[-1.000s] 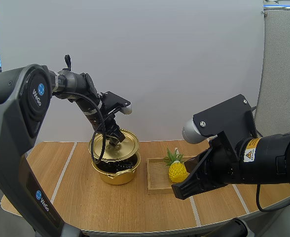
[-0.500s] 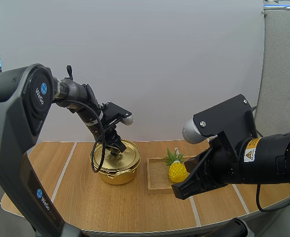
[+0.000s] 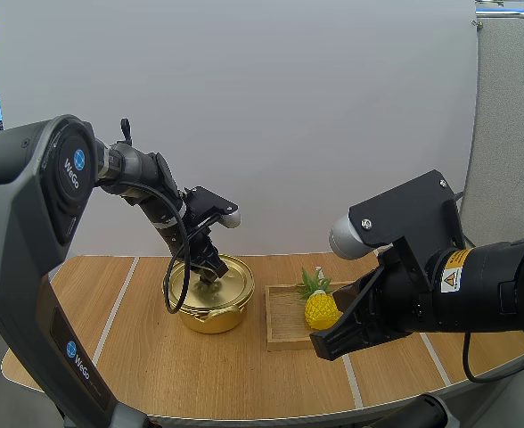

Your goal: Open the pot, put the grape inside, and close it

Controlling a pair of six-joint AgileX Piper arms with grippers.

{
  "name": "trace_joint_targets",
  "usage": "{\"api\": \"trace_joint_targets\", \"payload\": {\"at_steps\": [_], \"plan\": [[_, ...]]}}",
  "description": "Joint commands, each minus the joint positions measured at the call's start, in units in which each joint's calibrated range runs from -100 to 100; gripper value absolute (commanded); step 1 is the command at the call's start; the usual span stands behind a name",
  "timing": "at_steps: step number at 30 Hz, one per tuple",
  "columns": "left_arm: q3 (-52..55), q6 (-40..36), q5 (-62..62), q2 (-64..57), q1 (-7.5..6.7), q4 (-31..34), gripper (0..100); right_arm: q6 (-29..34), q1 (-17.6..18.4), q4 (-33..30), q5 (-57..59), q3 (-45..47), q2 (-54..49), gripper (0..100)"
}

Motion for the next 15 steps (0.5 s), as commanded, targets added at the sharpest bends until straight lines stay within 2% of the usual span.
{"api": "trace_joint_targets", "payload": {"at_steps": [1, 15], "plan": [[0.2, 0.5, -0.8, -0.1, -0.16, -1.1, 0, 0.0, -0.2, -0.3, 0.0, 0.1, -0.4, 0], [0.2, 0.5, 1.1, -0.1, -0.16, -1.4, 0, 0.0, -0.2, -0.1, 0.0, 0.1, -0.4, 0]]}}
